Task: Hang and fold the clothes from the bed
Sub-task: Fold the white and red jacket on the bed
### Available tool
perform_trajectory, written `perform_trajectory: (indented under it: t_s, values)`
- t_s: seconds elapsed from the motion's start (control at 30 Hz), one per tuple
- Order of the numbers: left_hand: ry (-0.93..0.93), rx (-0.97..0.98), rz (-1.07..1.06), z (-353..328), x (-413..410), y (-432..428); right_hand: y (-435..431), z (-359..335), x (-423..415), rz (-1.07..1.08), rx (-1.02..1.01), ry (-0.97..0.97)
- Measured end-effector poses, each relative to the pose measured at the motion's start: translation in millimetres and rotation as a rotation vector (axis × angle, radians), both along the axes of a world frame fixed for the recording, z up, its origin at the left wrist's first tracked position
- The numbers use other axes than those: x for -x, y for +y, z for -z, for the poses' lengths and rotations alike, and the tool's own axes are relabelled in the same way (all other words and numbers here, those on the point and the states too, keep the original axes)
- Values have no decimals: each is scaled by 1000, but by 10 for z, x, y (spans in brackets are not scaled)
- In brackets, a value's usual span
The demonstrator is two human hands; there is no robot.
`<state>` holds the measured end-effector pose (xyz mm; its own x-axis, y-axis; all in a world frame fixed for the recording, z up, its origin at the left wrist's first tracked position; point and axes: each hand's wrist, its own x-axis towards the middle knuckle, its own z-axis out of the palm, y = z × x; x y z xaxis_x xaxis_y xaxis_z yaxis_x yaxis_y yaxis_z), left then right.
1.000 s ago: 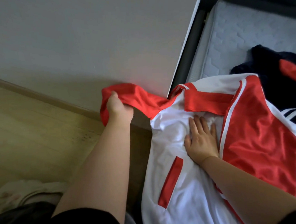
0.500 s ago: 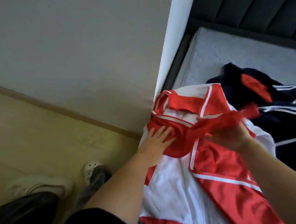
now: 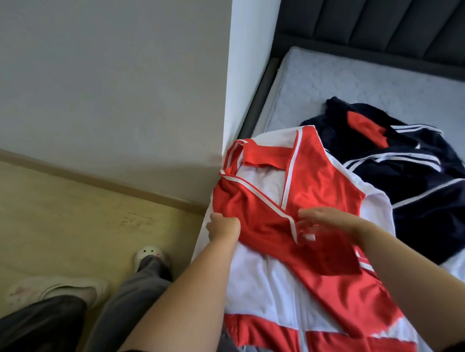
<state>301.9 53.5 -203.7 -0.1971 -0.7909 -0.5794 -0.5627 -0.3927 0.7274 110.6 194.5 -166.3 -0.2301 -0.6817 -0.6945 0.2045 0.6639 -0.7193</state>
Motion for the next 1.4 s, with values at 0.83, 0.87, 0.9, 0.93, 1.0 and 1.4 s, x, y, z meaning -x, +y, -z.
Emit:
perform_trajectory:
  t_s: [0.83, 0.87, 0.9, 0.93, 1.0, 1.4]
  values:
    - [-376, 1274, 1744, 153, 338, 2311, 1649, 751, 292, 473, -419, 848]
    - [-334, 1255, 1725, 132, 367, 2317, 1660, 731, 297, 424, -423, 860]
    - [-304, 1204, 1704, 104, 392, 2314, 1674, 694, 300, 376, -427, 878]
    - [-286, 1154, 1680, 76, 417, 2308, 1687, 639, 301, 335, -430, 897]
    - [-274, 1100, 1640, 10, 486, 2338, 1733, 519, 318, 280, -444, 954]
    - [1, 526, 1732, -101, 791, 2944, 2335, 478, 384, 78, -708, 1499]
